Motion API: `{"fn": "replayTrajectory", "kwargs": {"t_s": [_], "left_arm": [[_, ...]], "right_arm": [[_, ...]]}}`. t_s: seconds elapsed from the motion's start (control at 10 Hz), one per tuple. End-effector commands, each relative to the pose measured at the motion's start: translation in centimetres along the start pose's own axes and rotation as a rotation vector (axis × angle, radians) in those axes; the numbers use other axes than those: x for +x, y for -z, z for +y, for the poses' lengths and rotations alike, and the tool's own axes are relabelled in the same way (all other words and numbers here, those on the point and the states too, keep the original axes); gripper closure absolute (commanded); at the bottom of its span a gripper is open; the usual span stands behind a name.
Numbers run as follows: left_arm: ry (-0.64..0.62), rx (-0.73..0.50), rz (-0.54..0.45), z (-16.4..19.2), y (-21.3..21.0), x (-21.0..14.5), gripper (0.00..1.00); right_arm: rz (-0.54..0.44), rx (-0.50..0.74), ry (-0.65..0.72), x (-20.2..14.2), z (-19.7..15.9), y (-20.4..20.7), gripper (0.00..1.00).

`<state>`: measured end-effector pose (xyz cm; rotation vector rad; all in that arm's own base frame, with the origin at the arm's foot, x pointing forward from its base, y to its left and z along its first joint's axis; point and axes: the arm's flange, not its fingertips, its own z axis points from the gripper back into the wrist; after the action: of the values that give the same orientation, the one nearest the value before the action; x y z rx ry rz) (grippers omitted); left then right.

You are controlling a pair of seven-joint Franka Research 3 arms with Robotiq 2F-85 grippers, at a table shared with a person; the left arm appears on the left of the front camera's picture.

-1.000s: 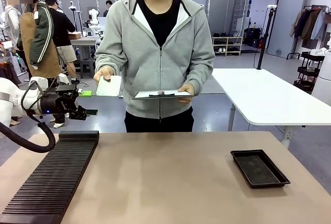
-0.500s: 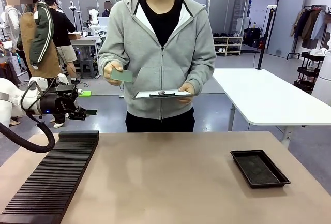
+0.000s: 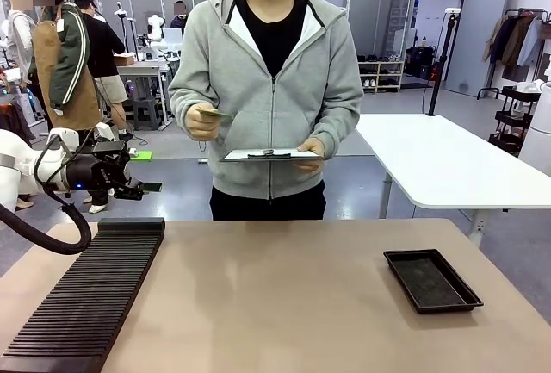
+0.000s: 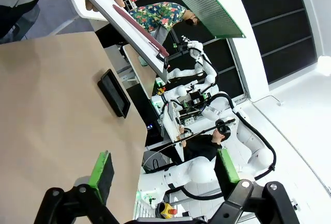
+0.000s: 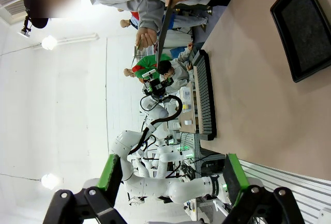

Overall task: Inspect the PCB.
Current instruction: Pick up the Blank PCB that the human is holding.

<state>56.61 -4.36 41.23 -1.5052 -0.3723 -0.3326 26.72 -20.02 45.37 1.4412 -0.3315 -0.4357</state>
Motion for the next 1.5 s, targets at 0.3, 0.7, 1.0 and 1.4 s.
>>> {"fn": "replayTrajectory", "kwargs": {"t_s": [0.3,0.7,1.0,1.4], "left_arm": [[0.001,0.003,-0.002,0.0,0.0,0.0,0.00],[0.001,0.003,-0.002,0.0,0.0,0.0,0.00],[0.001,0.003,-0.002,0.0,0.0,0.0,0.00],[0.013,0.032,0.031,-2.7,0.1,0.9,0.00]], "right_arm": [[-0.002,0.000,-0.008,-0.1,0.3,-0.1,0.00],[-0.002,0.000,-0.008,-0.1,0.3,-0.1,0.00],[-0.002,0.000,-0.008,-0.1,0.3,-0.1,0.00],[-0.002,0.000,-0.008,-0.1,0.3,-0.1,0.00]]}}
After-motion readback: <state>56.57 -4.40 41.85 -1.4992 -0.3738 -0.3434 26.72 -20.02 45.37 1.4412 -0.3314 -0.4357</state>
